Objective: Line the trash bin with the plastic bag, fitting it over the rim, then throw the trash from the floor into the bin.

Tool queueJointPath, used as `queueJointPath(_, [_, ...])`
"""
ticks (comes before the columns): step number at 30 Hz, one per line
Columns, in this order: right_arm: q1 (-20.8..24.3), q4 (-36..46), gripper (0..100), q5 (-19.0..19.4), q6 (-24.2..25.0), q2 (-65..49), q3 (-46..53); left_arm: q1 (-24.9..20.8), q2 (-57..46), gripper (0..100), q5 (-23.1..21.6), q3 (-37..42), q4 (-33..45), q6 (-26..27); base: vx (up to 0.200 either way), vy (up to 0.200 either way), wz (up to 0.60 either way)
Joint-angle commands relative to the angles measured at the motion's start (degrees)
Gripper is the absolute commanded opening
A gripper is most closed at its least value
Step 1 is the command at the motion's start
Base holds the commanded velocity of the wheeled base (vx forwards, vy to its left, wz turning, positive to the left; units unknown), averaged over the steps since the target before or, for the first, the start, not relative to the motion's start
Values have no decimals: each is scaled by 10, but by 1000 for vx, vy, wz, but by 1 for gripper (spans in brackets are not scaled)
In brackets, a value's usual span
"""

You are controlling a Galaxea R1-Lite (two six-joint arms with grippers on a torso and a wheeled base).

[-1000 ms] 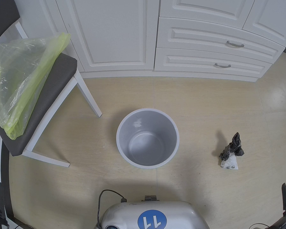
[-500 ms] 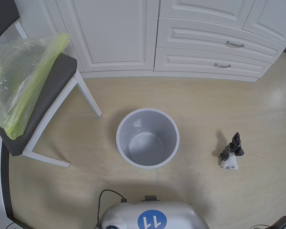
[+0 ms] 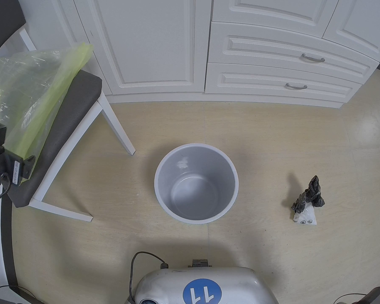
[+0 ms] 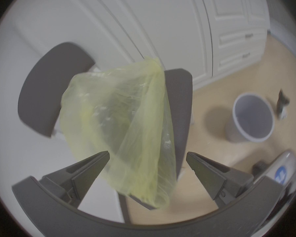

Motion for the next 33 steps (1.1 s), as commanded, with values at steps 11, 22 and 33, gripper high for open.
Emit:
queueJointPath(11, [-1, -8, 100, -3, -4, 90, -19, -62, 194, 100, 161, -77, -128, 156, 0, 0, 0])
queueJointPath(22, [-1, -8, 100, -3, -4, 89, -17, -38, 165, 100, 165, -93, -144, 163, 0, 0, 0])
queueJointPath(33, [-1, -8, 100, -3, -5, 90, -16, -9, 133, 100, 164, -79, -144, 190, 0, 0, 0])
